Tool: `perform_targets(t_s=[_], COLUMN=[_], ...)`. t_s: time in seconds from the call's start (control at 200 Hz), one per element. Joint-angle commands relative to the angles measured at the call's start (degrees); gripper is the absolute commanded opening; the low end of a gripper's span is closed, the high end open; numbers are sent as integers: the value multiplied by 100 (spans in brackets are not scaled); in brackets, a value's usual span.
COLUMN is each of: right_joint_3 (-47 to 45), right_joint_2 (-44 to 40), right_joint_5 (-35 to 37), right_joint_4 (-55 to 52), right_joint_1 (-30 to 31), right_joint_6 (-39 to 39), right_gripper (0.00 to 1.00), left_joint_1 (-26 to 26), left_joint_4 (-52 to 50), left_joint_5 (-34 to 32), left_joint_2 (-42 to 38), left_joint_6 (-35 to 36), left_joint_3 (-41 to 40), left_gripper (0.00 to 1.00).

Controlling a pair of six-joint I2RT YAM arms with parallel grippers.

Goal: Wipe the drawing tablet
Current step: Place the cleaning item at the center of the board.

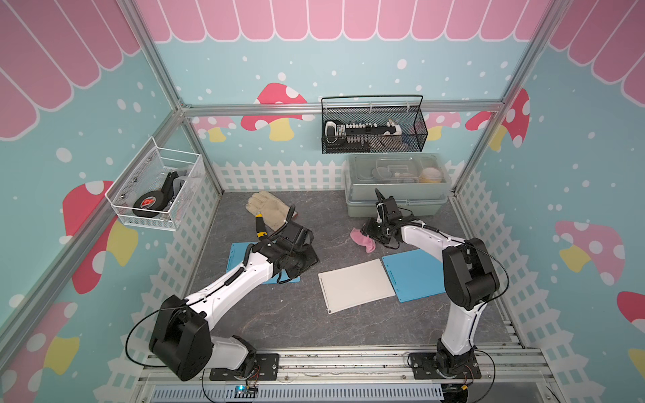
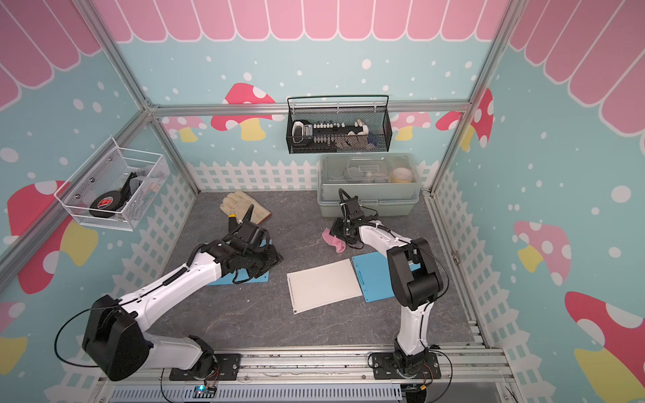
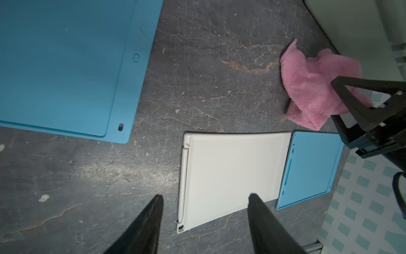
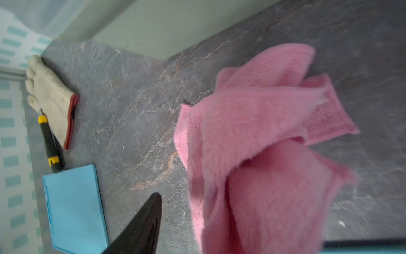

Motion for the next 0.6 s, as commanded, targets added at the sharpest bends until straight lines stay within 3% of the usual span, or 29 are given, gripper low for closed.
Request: perform_targets(t_s=[0.0,0.05,0.15,0.205,0.225,0.275,0.32,0.365,0.475,0.595], right_joint_3=[372,392,479,522,517,409,183,-127,-1063,-1987], right_joint_2=[-202,-404,-806,-1014,-1097,-1373,-1721,-2107,-3028,-3639], right_joint_5=[641,975,1770,2221,2391,2752,2951,3015,3476,4750], right_joint_4=[-1641,-2005,-2660,-2960,-3039,-3044,-2835,-2448,-1599,-1219], right_joint_1=[-3,-3,-2,-3,-3,-13,-25,-30,-29,-31], right_joint_6=[-364,-434,-713,-868,-912,-1011,-1133,-1382,-1813,-1693], right_gripper=[68,78,85,87,87,88,98,99,99,99], left_joint_1=[220,330,563,685,779,935,1040,1092,1117,1117], left_joint_4=[-159,-216,-409,-527,-568,-651,-697,-725,-765,-1146], left_joint_5=[58,86,122,122,122,131,61,-152,-936,-2013], left_joint_2=[-537,-770,-1152,-1334,-1386,-1528,-1671,-1879,-2430,-2667], left_joint_6=[-74,-101,-72,-19,1,36,80,96,254,633], left_joint_3=[-315,-448,-630,-693,-711,-747,-754,-755,-732,-596], left_gripper=[67,69,78,97,99,99,99,99,99,99])
